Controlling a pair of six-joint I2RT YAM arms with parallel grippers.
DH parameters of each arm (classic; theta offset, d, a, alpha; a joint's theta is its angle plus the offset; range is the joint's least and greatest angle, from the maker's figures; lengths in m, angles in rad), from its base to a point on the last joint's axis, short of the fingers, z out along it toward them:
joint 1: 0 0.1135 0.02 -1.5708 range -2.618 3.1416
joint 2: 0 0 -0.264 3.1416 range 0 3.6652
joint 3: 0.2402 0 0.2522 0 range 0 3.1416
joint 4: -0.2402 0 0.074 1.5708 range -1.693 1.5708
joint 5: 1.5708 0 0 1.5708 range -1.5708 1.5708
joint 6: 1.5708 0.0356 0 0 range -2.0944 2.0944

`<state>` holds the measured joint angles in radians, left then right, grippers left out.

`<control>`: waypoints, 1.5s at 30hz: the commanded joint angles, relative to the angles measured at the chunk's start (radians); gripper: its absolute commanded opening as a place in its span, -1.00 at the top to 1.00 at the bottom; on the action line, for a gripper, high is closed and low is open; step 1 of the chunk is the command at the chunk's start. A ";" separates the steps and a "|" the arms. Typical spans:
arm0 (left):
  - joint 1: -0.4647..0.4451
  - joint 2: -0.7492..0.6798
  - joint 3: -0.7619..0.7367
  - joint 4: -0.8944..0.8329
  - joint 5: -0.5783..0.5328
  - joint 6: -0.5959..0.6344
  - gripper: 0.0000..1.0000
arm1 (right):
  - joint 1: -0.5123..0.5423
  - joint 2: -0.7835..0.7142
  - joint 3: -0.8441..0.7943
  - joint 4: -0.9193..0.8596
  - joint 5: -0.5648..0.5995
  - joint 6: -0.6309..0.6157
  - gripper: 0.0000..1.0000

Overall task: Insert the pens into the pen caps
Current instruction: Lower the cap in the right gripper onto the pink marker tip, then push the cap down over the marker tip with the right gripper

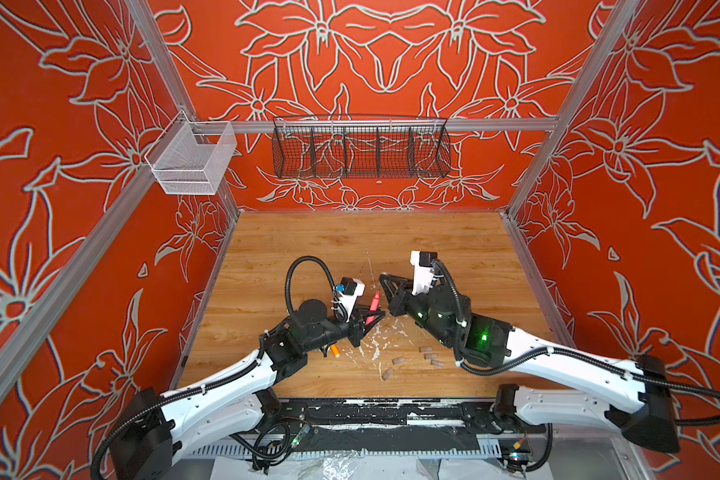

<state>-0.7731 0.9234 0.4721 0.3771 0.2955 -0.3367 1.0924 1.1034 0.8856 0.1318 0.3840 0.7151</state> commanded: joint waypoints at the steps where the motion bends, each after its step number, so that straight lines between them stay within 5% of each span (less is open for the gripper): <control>1: 0.001 -0.012 -0.008 0.038 0.010 0.008 1.00 | -0.005 0.007 0.015 0.017 -0.013 -0.008 1.00; 19: 0.010 -0.018 0.001 0.026 -0.035 -0.010 1.00 | 0.016 0.004 -0.086 0.078 -0.106 0.064 1.00; 25: 0.078 -0.043 0.046 0.060 -0.030 -0.175 1.00 | 0.045 -0.020 -0.170 0.147 -0.111 0.066 1.00; 33: 0.078 -0.046 0.165 0.065 0.031 -0.187 1.00 | 0.091 -0.060 -0.209 0.203 -0.153 0.031 1.00; 34: 0.078 -0.050 0.172 0.060 0.047 -0.171 1.00 | 0.091 -0.068 -0.193 0.169 -0.152 0.024 0.96; 39: 0.079 -0.100 0.130 0.024 0.050 -0.089 1.00 | 0.079 -0.140 -0.109 -0.023 -0.109 -0.008 0.07; 45: 0.074 -0.129 0.096 -0.017 0.084 -0.010 1.00 | 0.024 -0.126 0.054 -0.174 -0.159 -0.032 -0.22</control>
<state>-0.6964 0.8043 0.5850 0.3458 0.3641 -0.4065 1.1343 0.9726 0.8532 0.0616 0.2657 0.7082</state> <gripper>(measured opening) 0.148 0.606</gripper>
